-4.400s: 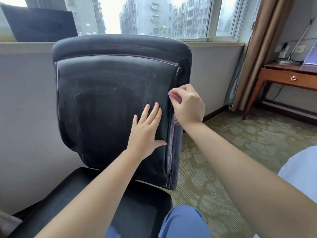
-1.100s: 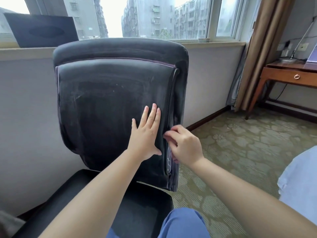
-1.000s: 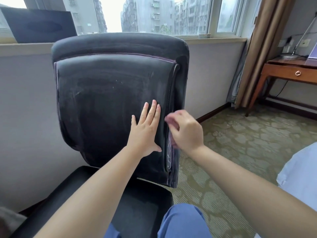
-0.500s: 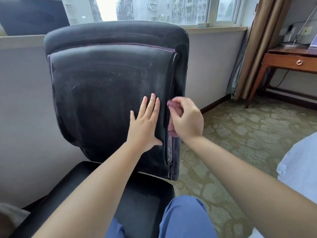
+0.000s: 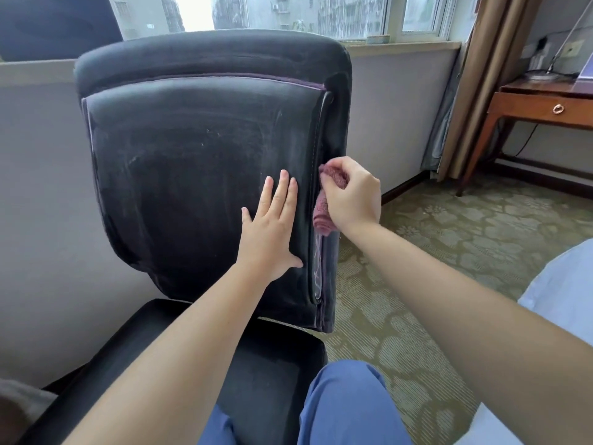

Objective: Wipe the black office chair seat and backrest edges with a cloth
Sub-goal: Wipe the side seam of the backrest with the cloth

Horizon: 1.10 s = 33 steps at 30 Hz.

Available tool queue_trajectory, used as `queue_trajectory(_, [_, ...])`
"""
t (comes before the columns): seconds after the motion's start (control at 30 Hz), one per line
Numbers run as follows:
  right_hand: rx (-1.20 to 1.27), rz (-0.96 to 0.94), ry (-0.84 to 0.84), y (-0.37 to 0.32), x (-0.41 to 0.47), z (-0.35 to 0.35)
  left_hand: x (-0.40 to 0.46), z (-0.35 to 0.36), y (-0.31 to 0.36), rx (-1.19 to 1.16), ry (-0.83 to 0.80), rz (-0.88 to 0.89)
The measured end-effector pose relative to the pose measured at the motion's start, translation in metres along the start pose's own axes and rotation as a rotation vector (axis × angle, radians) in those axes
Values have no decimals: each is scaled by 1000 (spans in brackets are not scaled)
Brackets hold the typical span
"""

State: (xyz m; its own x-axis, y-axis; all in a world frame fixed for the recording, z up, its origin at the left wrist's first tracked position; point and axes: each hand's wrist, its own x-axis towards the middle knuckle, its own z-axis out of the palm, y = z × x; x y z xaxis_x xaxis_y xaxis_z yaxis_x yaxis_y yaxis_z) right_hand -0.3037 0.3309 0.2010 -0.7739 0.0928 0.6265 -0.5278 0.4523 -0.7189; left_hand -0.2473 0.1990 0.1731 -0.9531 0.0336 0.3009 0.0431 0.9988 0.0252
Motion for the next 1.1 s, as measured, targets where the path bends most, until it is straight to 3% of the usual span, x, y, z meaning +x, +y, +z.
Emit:
queue_trajectory(0.3, [-96, -9, -158, 23, -39, 1, 3, 1, 0, -11, -4, -24])
queue_trajectory(0.5, [-36, 31, -27, 4, -6, -3, -1, 0, 2, -5, -2, -11])
queue_trajectory(0.77, [-161, 5, -292, 40, -65, -4, 0, 1, 5, -2, 5, -37])
queue_trajectory(0.93, [-16, 75, -102, 26, -37, -6, -8, 4, 3, -22, 9, 1])
queue_trajectory(1.1, [-14, 83, -204, 38, -83, 1, -7, 7, 1, -32, -1, 14])
